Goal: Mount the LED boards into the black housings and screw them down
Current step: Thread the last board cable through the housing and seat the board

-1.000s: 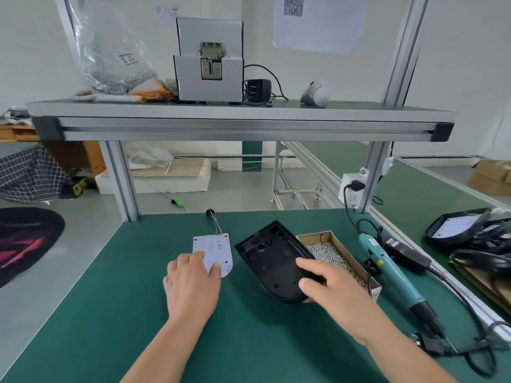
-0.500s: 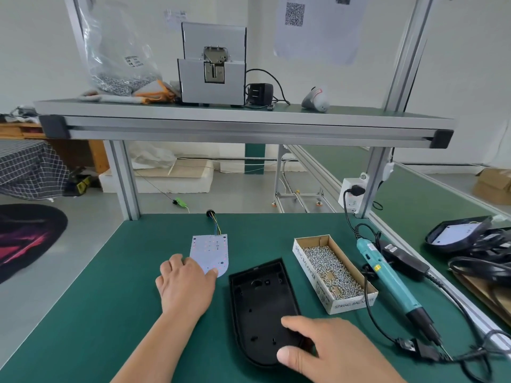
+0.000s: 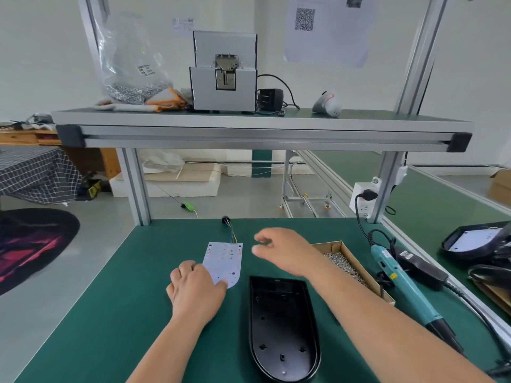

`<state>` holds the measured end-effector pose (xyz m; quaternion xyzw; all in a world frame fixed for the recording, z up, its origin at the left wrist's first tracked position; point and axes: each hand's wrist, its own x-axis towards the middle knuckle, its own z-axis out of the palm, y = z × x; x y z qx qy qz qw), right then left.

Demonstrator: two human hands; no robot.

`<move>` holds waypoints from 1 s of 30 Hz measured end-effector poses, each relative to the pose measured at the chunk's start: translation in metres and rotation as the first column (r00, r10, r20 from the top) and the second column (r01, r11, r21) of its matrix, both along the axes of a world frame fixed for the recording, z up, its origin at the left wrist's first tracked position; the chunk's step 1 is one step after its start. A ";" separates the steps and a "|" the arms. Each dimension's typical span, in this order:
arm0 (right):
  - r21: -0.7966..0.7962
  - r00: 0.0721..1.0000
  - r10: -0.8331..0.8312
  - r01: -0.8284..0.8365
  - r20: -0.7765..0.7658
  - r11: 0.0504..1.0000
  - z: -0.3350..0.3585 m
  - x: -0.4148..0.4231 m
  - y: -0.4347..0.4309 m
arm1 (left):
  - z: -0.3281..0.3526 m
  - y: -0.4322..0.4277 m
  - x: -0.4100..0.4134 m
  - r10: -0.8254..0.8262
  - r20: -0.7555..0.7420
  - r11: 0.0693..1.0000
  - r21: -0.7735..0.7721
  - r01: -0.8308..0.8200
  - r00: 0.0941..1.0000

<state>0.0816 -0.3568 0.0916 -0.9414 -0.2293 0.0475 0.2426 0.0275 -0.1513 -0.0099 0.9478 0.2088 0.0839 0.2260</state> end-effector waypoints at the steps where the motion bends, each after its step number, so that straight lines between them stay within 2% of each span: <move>1: -0.038 1.000 0.014 -0.015 -0.022 0.999 -0.004 0.014 0.013 | 0.000 0.000 0.000 -0.006 -0.004 1.000 -0.005 0.006 1.000; 6: -0.186 0.984 0.025 -0.058 -0.176 0.981 -0.028 0.046 0.052 | 0.001 0.001 -0.002 -0.031 -0.008 0.999 -0.019 0.031 0.999; 9: -0.273 0.985 0.032 -0.077 -0.167 0.959 -0.037 0.050 0.059 | 0.003 0.001 -0.003 -0.040 -0.015 0.998 -0.045 0.039 0.999; 11: -0.263 0.991 0.006 -0.041 -0.132 0.964 -0.037 0.052 0.062 | 0.006 0.001 -0.004 -0.039 -0.025 0.997 -0.071 0.038 0.999; 14: -0.229 0.982 -0.069 0.027 -0.175 0.973 -0.034 0.052 0.060 | 0.007 0.002 -0.004 -0.041 -0.038 0.991 -0.128 0.036 0.998; 19: 0.069 0.946 -0.186 0.211 -0.266 0.975 -0.039 0.054 0.049 | 0.007 0.000 -0.005 -0.020 0.004 0.984 -0.174 0.021 1.000; 21: 0.230 0.932 -0.140 0.225 -0.333 0.947 -0.038 0.053 0.046 | 0.009 -0.003 -0.005 -0.004 0.033 0.983 -0.185 0.010 0.999; 24: 0.414 0.907 -0.014 0.206 -0.421 0.887 -0.035 0.047 0.045 | 0.012 -0.001 -0.006 0.018 0.158 0.965 -0.262 0.024 0.987; 26: 0.504 0.889 0.048 0.212 -0.454 0.837 -0.033 0.045 0.045 | 0.014 0.003 -0.007 0.046 0.240 0.882 -0.466 0.073 0.970; 28: 0.576 0.901 0.036 0.245 -0.432 0.780 -0.031 0.042 0.044 | 0.016 0.007 -0.012 0.085 0.308 0.718 -0.678 0.156 0.948; 30: 0.655 0.922 -0.040 0.304 -0.386 0.692 -0.029 0.042 0.041 | 0.019 0.009 -0.017 0.092 0.365 0.568 -0.783 0.252 0.927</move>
